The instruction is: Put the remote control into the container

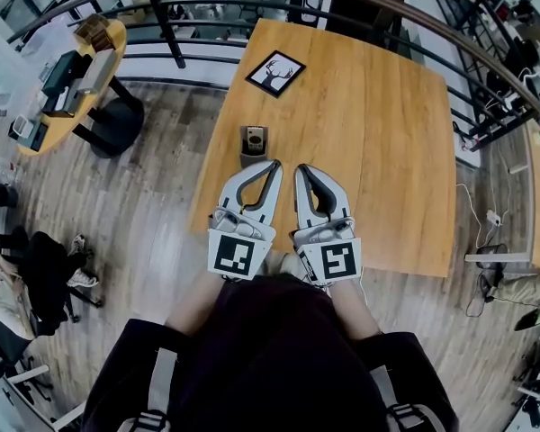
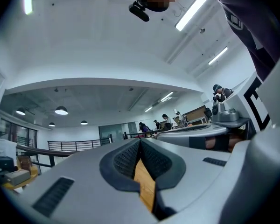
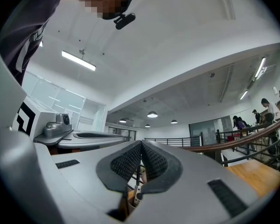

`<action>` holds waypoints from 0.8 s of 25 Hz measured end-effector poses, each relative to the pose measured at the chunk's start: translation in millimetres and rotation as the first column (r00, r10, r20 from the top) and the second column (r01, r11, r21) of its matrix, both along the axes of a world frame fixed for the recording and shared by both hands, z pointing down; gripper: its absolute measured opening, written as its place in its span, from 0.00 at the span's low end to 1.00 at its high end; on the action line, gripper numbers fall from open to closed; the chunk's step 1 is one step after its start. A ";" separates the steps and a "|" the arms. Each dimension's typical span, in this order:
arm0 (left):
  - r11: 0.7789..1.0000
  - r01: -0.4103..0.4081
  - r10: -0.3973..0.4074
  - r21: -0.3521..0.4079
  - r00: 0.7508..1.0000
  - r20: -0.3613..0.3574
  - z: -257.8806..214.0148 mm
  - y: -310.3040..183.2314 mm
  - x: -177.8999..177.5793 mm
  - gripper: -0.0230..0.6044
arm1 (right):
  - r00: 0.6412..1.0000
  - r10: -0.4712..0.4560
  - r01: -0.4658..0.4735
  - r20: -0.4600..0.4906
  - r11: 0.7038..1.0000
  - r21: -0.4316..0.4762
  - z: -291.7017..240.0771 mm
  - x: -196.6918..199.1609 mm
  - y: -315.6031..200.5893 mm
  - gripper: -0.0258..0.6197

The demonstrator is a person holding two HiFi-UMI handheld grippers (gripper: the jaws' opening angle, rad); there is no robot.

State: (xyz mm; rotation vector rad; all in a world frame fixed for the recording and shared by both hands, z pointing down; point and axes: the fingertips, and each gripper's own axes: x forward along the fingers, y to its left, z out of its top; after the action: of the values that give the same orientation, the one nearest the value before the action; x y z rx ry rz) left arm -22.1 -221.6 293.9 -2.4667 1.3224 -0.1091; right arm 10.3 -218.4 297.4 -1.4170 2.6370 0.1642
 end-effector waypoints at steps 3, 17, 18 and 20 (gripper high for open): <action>1.000 -0.009 0.009 0.010 1.000 -0.001 -2.4 4.4 6.0 0.06 | 0.999 0.009 -0.009 -0.039 1.000 0.016 0.7 5.1 4.8 0.07; 1.000 -0.006 0.006 0.026 1.000 0.005 -2.6 6.8 9.2 0.06 | 0.998 0.043 -0.042 -0.039 0.999 0.026 3.6 11.5 8.3 0.07; 1.000 -0.006 0.006 0.026 1.000 0.003 -2.4 6.8 8.6 0.05 | 0.998 0.040 -0.039 -0.042 0.999 0.024 4.4 10.8 8.6 0.07; 1.000 -0.005 0.005 0.025 1.000 0.003 -2.4 6.6 7.9 0.06 | 0.998 0.036 -0.035 -0.043 0.999 0.023 4.6 10.1 8.6 0.07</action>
State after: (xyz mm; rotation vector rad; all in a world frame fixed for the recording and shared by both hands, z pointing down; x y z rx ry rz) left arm -14.2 -215.0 291.6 -2.4482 1.3087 -0.0952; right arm 20.4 -209.8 302.0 -1.4709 2.6366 0.2307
